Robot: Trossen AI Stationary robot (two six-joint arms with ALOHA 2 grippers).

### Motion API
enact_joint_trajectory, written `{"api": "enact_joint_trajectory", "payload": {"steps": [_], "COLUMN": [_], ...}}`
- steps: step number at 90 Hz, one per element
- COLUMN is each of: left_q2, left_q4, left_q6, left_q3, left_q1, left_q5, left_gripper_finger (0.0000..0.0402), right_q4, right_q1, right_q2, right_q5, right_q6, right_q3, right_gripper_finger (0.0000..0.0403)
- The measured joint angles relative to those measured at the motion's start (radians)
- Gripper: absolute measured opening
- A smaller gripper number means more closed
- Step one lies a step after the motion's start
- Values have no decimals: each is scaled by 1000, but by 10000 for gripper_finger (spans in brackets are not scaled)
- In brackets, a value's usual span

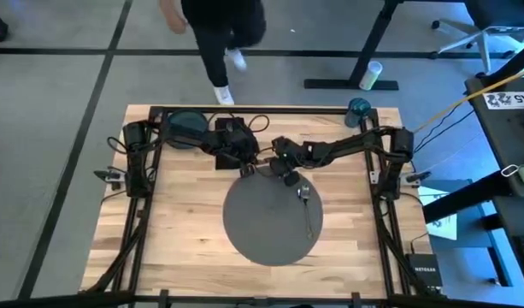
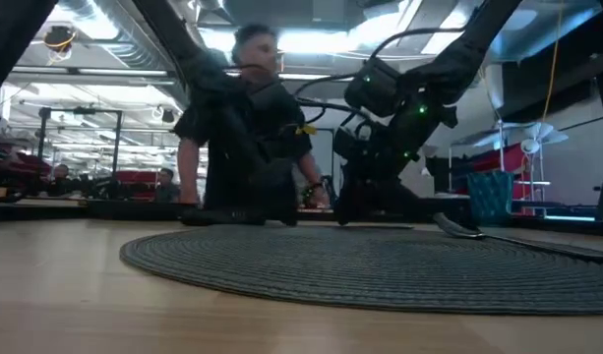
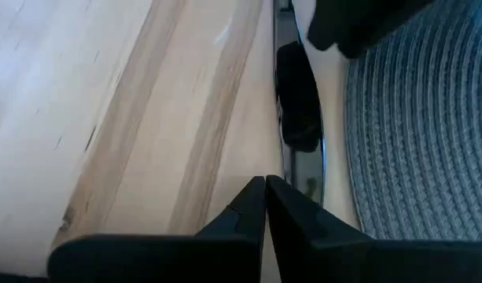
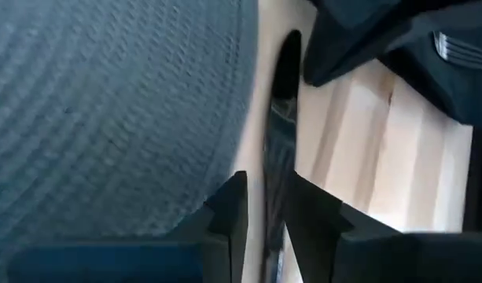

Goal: Set table place
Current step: Put the black table knife on the gray tablemat to the left of the black spoon

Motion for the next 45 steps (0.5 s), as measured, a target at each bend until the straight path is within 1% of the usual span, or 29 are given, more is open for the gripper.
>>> {"api": "enact_joint_trajectory", "payload": {"steps": [24,45], "left_q2": [14,17], "left_q4": [38,56], "left_q6": [-5,-9], "left_q3": [0,0], "left_q1": [-3,-9], "left_q5": [-1,30], "left_gripper_finger": [0,0], "right_q4": [1,-27], "right_q1": [-1,0], "right_q2": [27,102], "right_q5": [14,16], "right_q6": [-9,-29], "right_q3": [11,99], "right_gripper_finger": [67,67]}}
